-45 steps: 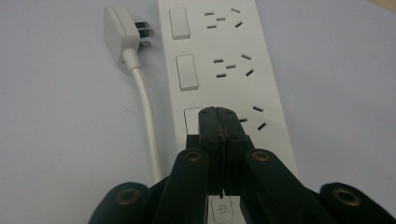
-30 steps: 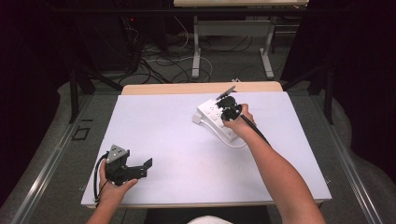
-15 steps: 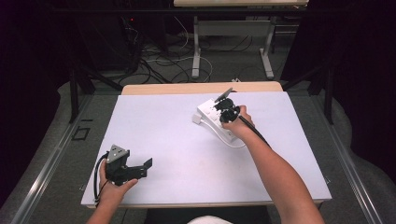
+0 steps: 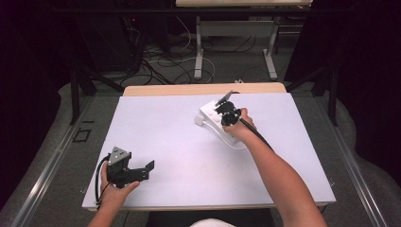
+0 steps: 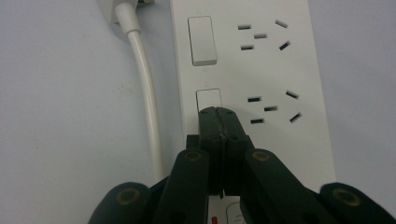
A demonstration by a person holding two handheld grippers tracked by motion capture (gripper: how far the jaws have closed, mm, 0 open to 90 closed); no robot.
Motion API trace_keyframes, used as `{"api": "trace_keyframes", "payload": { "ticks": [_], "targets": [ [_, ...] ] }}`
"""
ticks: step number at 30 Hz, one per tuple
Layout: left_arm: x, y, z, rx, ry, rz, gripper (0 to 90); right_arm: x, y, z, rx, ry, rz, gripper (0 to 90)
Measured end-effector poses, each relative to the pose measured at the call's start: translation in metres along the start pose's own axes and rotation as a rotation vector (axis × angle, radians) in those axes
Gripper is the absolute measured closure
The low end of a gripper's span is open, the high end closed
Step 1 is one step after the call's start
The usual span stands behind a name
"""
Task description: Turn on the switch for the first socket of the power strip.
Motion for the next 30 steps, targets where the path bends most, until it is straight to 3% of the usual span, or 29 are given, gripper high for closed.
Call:
{"api": "trace_keyframes", "payload": {
  "ticks": [17, 30],
  "targets": [
    [0.0, -0.001, -0.0005, 0.001, 0.001, -0.003, 2.4, 0.0006, 0.0002, -0.0014, 0.002, 0.009, 0.01, 90.0],
    [0.0004, -0.0012, -0.001, -0.001, -0.001, 0.0, 2.4, 0.0009, -0.0018, 0.0002, -0.009, -0.012, 0.001, 90.0]
  ]
}}
Point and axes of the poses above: each handheld gripper's, and its own axes: y roughly backward along the jaws, x roughly out of its underside, z roughly to its left, the point moved 7 cm from there along -y, roughly forward along the jaws
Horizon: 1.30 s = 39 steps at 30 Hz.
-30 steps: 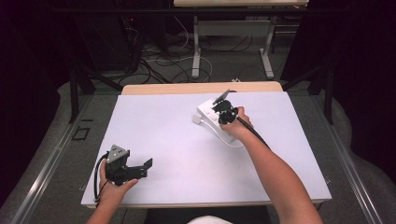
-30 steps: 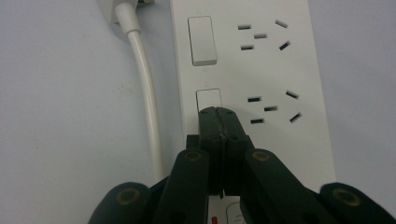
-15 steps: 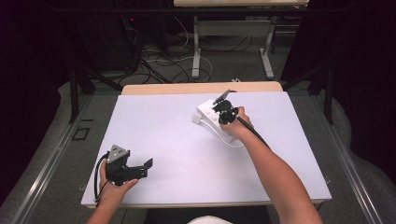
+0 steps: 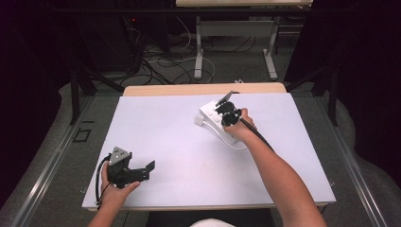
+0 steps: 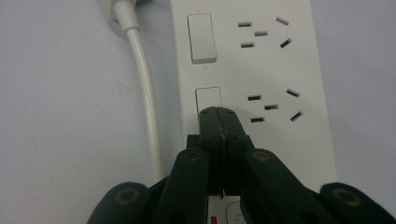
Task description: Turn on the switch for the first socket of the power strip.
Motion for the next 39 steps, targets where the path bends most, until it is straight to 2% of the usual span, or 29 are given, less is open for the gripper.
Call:
{"api": "trace_keyframes", "payload": {
  "ticks": [2, 6, 12, 14, 20, 21, 22, 24, 25, 26, 27, 29, 33, 39],
  "targets": [
    [0.0, 0.0, 0.0, -0.001, 0.0, 0.003, 2.4, 0.0, -0.001, -0.002, 0.001, 0.028, 0.005, 90.0],
    [0.0, 0.0, 0.0, 0.0, 0.002, -0.002, 2.4, -0.001, -0.002, 0.0, 0.002, 0.009, -0.009, 90.0],
    [0.0, -0.001, 0.001, 0.001, 0.009, 0.006, 2.4, -0.001, -0.002, 0.0, 0.017, 0.014, -0.011, 90.0],
    [0.0, 0.0, 0.001, 0.0, 0.011, -0.001, 2.4, 0.0, 0.0, -0.001, 0.008, 0.017, 0.011, 90.0],
    [0.0, 0.0, 0.002, -0.006, 0.005, -0.002, 2.4, 0.002, 0.001, 0.002, 0.013, 0.015, 0.01, 90.0],
    [0.0, 0.0, 0.002, -0.006, 0.005, -0.002, 2.4, 0.002, 0.001, 0.002, 0.009, 0.028, 0.006, 90.0],
    [0.0, 0.0, 0.001, -0.006, 0.004, 0.002, 2.4, 0.001, 0.0, 0.003, 0.003, 0.015, -0.016, 90.0],
    [0.0, 0.0, 0.001, -0.005, 0.004, 0.004, 2.4, 0.001, 0.002, 0.003, 0.008, 0.027, -0.011, 90.0],
    [0.0, -0.001, 0.001, -0.006, 0.005, 0.006, 2.4, -0.003, -0.003, 0.004, -0.016, 0.01, -0.095, 90.0],
    [0.0, -0.001, 0.001, -0.005, 0.006, 0.005, 2.4, -0.003, -0.001, 0.005, -0.019, -0.002, -0.083, 90.0],
    [0.0, -0.002, 0.001, -0.003, 0.011, 0.003, 2.4, 0.0, 0.004, 0.002, 0.004, 0.011, -0.024, 90.0],
    [0.0, -0.002, 0.001, -0.003, 0.013, 0.003, 2.4, 0.0, 0.006, 0.001, 0.005, 0.01, -0.019, 89.7],
    [0.0, -0.001, 0.002, -0.005, 0.006, 0.007, 2.4, -0.002, 0.009, -0.001, -0.004, -0.018, -0.051, 87.3],
    [0.0, -0.002, 0.001, 0.0, 0.015, 0.006, 2.4, -0.002, 0.012, -0.006, 0.004, -0.027, -0.068, 82.0]
  ]
}}
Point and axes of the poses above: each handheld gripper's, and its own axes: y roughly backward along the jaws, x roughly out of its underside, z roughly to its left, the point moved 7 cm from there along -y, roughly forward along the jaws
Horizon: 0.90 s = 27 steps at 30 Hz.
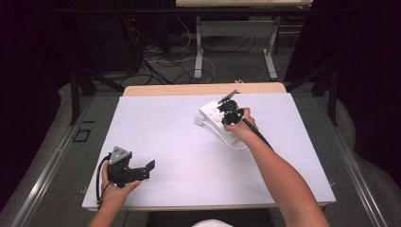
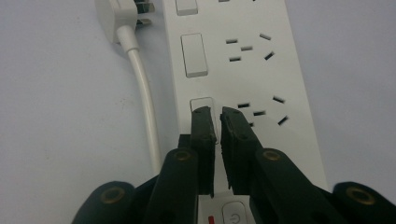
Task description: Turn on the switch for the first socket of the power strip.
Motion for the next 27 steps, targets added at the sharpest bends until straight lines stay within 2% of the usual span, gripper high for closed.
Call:
{"api": "trace_keyframes", "payload": {
  "ticks": [1, 3, 11, 13, 17, 18, 22, 23, 26, 27],
  "targets": [
    [0.0, -0.001, 0.0, 0.001, 0.001, -0.001, 2.4, -0.001, 0.0, -0.001, -0.006, -0.015, -0.027, 79.9],
    [0.0, -0.001, 0.0, 0.003, -0.001, -0.001, 2.4, -0.001, 0.003, -0.001, -0.007, -0.035, -0.022, 78.2],
    [-0.001, -0.002, 0.0, 0.005, -0.008, -0.002, 2.4, -0.005, 0.007, -0.002, -0.02, -0.057, -0.075, 72.0],
    [-0.001, -0.002, -0.001, 0.009, -0.003, 0.0, 2.4, -0.005, 0.009, -0.002, -0.019, -0.055, -0.065, 71.4],
    [-0.002, -0.002, 0.0, 0.007, -0.013, 0.001, 2.4, -0.006, 0.01, -0.002, -0.021, -0.063, -0.076, 68.7],
    [-0.001, -0.002, -0.001, 0.01, -0.003, -0.001, 2.4, -0.006, 0.01, -0.002, -0.021, -0.063, -0.076, 68.7],
    [-0.002, -0.002, -0.001, 0.01, -0.005, -0.001, 2.4, -0.006, 0.012, -0.002, -0.031, -0.073, -0.093, 65.7],
    [-0.002, -0.002, -0.001, 0.01, -0.005, -0.001, 2.4, -0.007, 0.012, -0.003, -0.035, -0.079, -0.117, 63.6],
    [-0.002, -0.002, -0.001, 0.011, -0.005, -0.001, 2.4, -0.007, 0.014, -0.003, -0.034, -0.088, -0.119, 61.2],
    [-0.002, -0.002, -0.001, 0.011, -0.005, -0.001, 2.4, -0.009, 0.015, -0.003, -0.043, -0.096, -0.143, 59.7]
  ]
}}
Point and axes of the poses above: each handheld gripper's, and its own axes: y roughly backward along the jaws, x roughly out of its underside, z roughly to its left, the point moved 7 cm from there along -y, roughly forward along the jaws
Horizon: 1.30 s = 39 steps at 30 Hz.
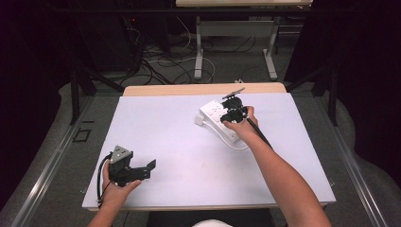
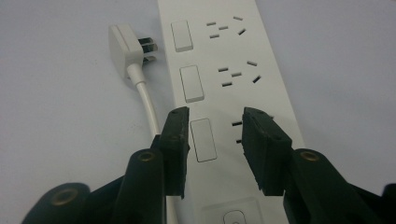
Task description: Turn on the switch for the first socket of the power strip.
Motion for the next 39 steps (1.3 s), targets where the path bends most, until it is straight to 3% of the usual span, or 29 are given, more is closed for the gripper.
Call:
{"api": "trace_keyframes", "payload": {
  "ticks": [8, 17, 28, 31, 34, 39],
  "targets": [
    [0.0, 0.0, 0.0, 0.0, -0.001, 0.001, 2.4, -0.001, 0.006, -0.001, -0.008, -0.005, -0.025, 56.6],
    [0.0, 0.0, 0.0, -0.001, -0.003, 0.0, 2.4, 0.006, 0.009, 0.0, -0.044, -0.005, 0.005, 51.4],
    [0.0, 0.0, 0.0, -0.001, -0.001, 0.0, 2.4, 0.019, 0.015, -0.007, -0.082, -0.041, -0.016, 20.6],
    [0.0, 0.0, 0.0, -0.001, -0.001, 0.0, 2.4, 0.023, 0.018, -0.008, -0.088, -0.023, -0.024, 14.8],
    [0.0, 0.0, 0.0, -0.001, -0.002, 0.0, 2.4, 0.024, 0.023, -0.01, -0.092, -0.012, -0.039, 14.6],
    [0.0, 0.0, -0.001, -0.001, -0.002, 0.0, 2.4, 0.025, 0.032, -0.015, -0.069, 0.017, -0.082, 7.5]
  ]
}}
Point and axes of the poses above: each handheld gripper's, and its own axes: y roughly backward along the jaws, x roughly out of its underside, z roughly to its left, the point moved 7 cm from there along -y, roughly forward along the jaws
